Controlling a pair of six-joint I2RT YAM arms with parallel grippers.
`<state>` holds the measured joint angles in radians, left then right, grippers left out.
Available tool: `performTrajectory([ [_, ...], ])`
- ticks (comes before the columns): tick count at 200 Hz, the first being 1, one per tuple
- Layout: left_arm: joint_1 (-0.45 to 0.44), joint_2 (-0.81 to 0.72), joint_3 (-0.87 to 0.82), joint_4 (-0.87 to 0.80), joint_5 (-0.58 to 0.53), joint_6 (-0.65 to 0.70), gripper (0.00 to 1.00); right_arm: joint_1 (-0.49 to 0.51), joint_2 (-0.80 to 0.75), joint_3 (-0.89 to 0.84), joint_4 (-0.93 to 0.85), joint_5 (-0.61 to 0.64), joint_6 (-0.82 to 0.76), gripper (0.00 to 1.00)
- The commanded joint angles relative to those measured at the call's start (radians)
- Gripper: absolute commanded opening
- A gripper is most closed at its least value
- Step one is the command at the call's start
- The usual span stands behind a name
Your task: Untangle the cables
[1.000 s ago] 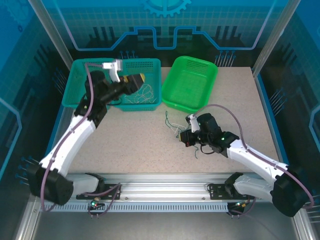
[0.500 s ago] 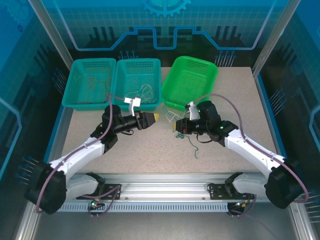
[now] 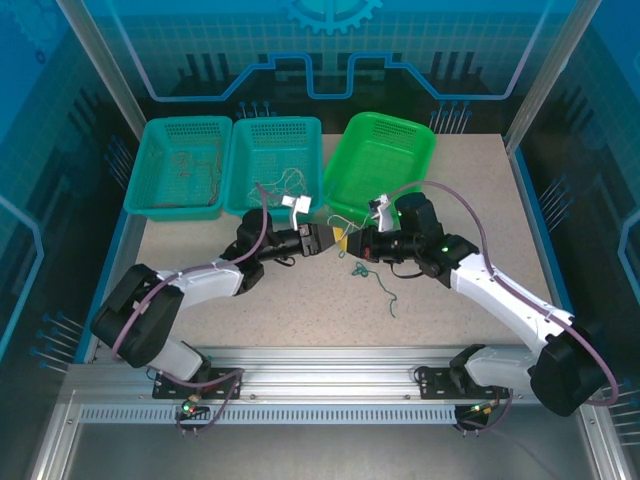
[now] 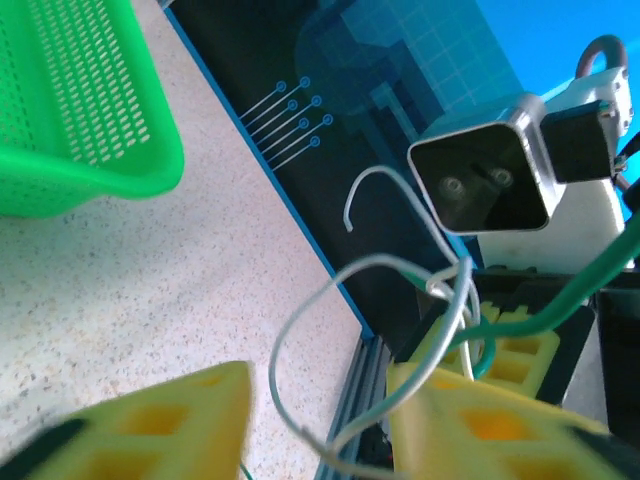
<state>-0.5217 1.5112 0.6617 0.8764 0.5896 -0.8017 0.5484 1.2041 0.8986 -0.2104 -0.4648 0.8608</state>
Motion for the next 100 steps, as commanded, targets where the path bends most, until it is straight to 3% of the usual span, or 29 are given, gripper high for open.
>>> performTrajectory([
  [1, -0.005, 0.004, 0.027, 0.133, -0.042, -0.018, 0.23, -0.011, -0.024, 0.010, -0.018, -0.023, 0.012, 0.00],
  [27, -0.003, -0.027, 0.023, 0.111, -0.074, 0.002, 0.00, -0.018, -0.029, -0.004, -0.031, -0.007, 0.004, 0.00],
  [61, 0.028, -0.160, -0.005, -0.042, -0.152, 0.083, 0.00, -0.019, -0.025, 0.011, -0.201, 0.100, -0.133, 0.00],
  [100, 0.155, -0.355, -0.041, -0.204, -0.200, 0.129, 0.00, -0.023, -0.008, -0.058, -0.294, 0.168, -0.231, 0.00],
])
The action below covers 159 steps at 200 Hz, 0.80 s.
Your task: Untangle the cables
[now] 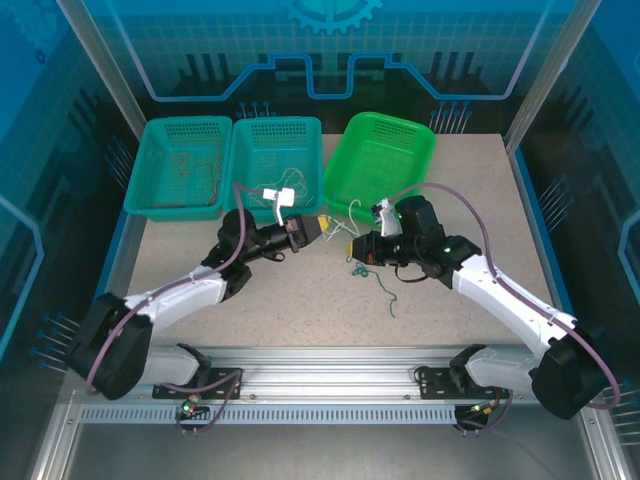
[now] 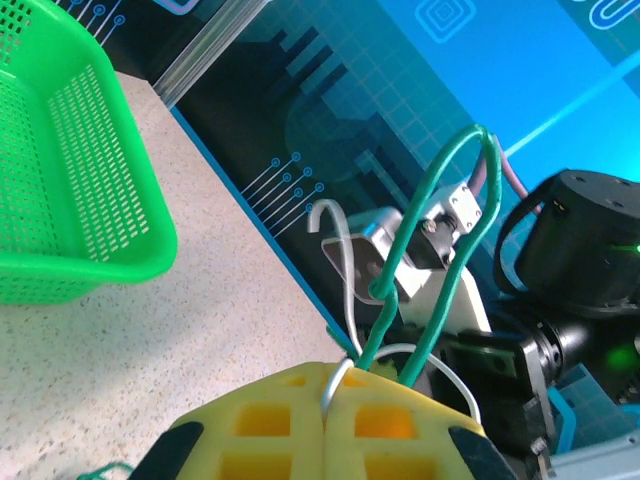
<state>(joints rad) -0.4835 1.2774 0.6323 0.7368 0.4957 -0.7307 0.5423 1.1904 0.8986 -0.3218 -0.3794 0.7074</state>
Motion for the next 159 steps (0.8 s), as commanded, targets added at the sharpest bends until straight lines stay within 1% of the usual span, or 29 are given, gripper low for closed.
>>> performTrajectory([
  [1, 0.121, -0.125, -0.011, -0.068, -0.106, 0.058, 0.00, -0.017, 0.006, -0.061, -0.182, 0.081, -0.078, 0.00],
  [14, 0.165, -0.174, -0.013, -0.119, -0.103, 0.068, 0.00, -0.018, 0.015, -0.089, -0.173, 0.082, -0.081, 0.00],
  [32, 0.203, -0.232, -0.005, -0.205, -0.113, 0.110, 0.00, -0.019, 0.027, -0.111, -0.165, 0.088, -0.091, 0.00],
  [57, 0.215, -0.304, 0.015, -0.349, -0.154, 0.214, 0.00, -0.023, 0.024, -0.130, -0.166, 0.098, -0.117, 0.00],
  [79, 0.227, -0.354, 0.026, -0.434, -0.181, 0.273, 0.00, -0.043, 0.028, -0.133, -0.214, 0.125, -0.143, 0.00],
  [112, 0.255, -0.411, 0.024, -0.502, -0.220, 0.304, 0.00, -0.103, 0.007, -0.168, -0.255, 0.194, -0.125, 0.00],
  [129, 0.266, -0.425, 0.019, -0.516, -0.231, 0.304, 0.00, -0.142, 0.000, -0.198, -0.226, 0.161, -0.120, 0.00],
  [159, 0.267, -0.419, 0.018, -0.519, -0.209, 0.290, 0.00, -0.140, 0.047, -0.203, -0.204, 0.114, -0.123, 0.00],
])
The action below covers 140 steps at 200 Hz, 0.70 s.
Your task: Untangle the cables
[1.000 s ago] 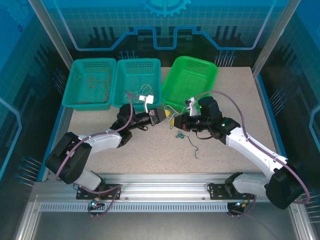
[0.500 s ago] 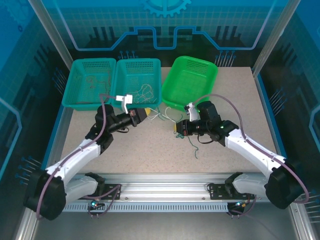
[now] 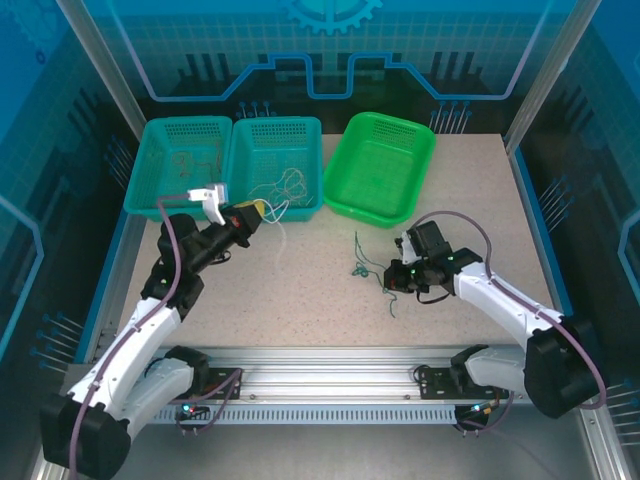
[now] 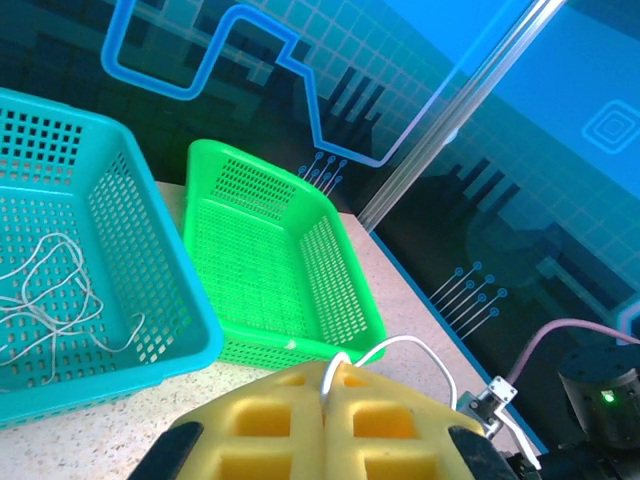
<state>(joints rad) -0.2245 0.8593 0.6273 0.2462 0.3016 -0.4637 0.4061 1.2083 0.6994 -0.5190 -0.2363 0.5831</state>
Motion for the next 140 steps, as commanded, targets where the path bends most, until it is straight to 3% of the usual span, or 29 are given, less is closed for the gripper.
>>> performTrajectory([
  [1, 0.008, -0.001, 0.023, -0.028, -0.015, 0.022, 0.00, -0.004, 0.030, -0.004, -0.005, -0.031, 0.001, 0.00],
  [72, 0.008, 0.039, 0.169, -0.052, -0.014, -0.001, 0.00, 0.003, 0.057, -0.035, 0.049, -0.062, 0.013, 0.00],
  [105, 0.011, 0.181, 0.360, -0.146, -0.078, 0.076, 0.00, 0.006, 0.044, -0.025, 0.053, -0.063, 0.014, 0.00],
  [140, 0.069, 0.381, 0.497, -0.114, -0.111, 0.087, 0.00, 0.009, 0.014, -0.018, 0.044, -0.061, 0.024, 0.00],
])
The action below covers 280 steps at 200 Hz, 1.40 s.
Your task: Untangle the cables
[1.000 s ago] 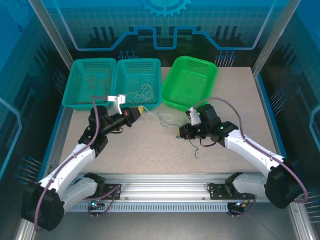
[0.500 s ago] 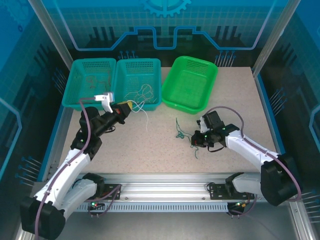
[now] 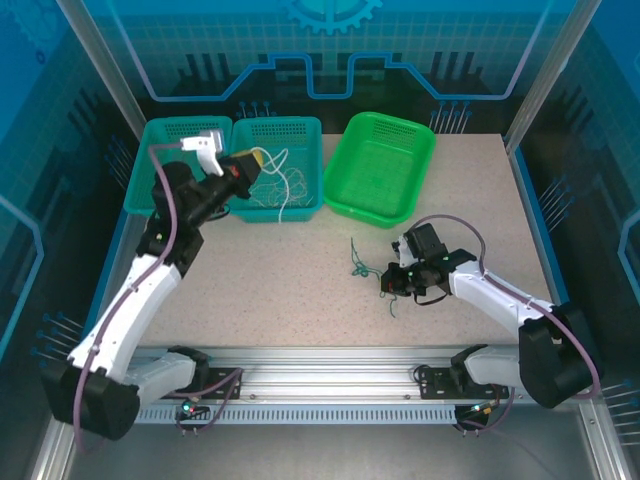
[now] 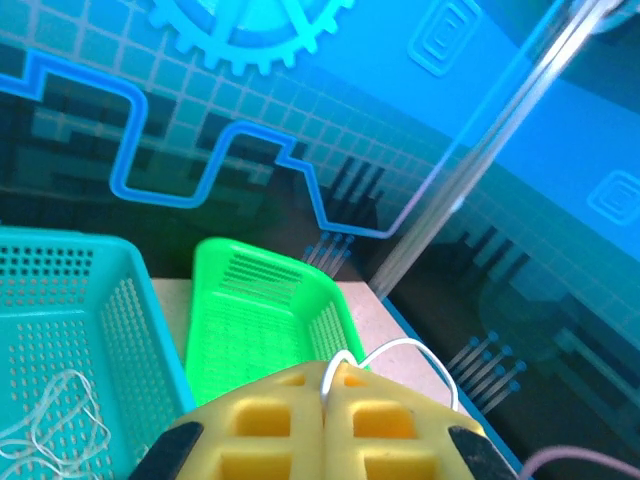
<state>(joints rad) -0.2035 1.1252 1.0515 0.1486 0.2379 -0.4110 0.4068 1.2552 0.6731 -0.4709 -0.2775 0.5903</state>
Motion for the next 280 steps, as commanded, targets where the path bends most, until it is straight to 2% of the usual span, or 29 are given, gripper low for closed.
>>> performTrajectory([
  [1, 0.051, 0.120, 0.076, -0.014, -0.047, 0.034, 0.00, 0.009, -0.035, 0.009, -0.004, -0.021, 0.017, 0.00],
  [52, 0.117, 0.411, 0.214, 0.068, -0.034, -0.007, 0.00, 0.011, -0.117, 0.005, -0.040, 0.000, 0.026, 0.00],
  [60, 0.123, 0.444, 0.231, 0.067, -0.030, -0.013, 0.09, 0.013, -0.129, 0.005, -0.045, 0.002, 0.028, 0.00],
  [77, 0.128, 0.481, 0.252, 0.060, -0.028, -0.030, 0.33, 0.013, -0.150, 0.011, -0.060, 0.006, 0.029, 0.00],
  [92, 0.128, 0.473, 0.241, 0.076, -0.013, -0.048, 0.48, 0.013, -0.167, 0.016, -0.069, 0.009, 0.032, 0.00],
  [110, 0.128, 0.433, 0.218, 0.090, -0.003, -0.060, 0.57, 0.013, -0.179, 0.028, -0.076, 0.012, 0.036, 0.00],
  [132, 0.127, 0.361, 0.179, 0.079, 0.015, -0.074, 0.60, 0.015, -0.183, 0.058, -0.086, 0.008, 0.036, 0.00],
  [170, 0.114, 0.193, 0.038, 0.138, 0.115, -0.194, 0.60, 0.013, -0.192, 0.126, -0.092, 0.039, 0.050, 0.00],
  [198, 0.044, 0.047, -0.042, 0.092, 0.134, -0.163, 0.60, 0.002, -0.183, 0.201, -0.071, 0.089, 0.054, 0.00],
  [226, -0.091, -0.057, -0.074, -0.045, 0.135, -0.037, 0.61, -0.047, -0.116, 0.307, -0.015, 0.134, 0.074, 0.00],
  [251, -0.218, -0.114, -0.090, -0.199, 0.141, 0.097, 0.61, -0.121, 0.001, 0.402, 0.047, 0.100, 0.091, 0.00],
  [280, -0.341, -0.160, -0.128, -0.295, 0.124, 0.174, 0.62, -0.197, 0.195, 0.542, 0.083, 0.059, 0.101, 0.00],
])
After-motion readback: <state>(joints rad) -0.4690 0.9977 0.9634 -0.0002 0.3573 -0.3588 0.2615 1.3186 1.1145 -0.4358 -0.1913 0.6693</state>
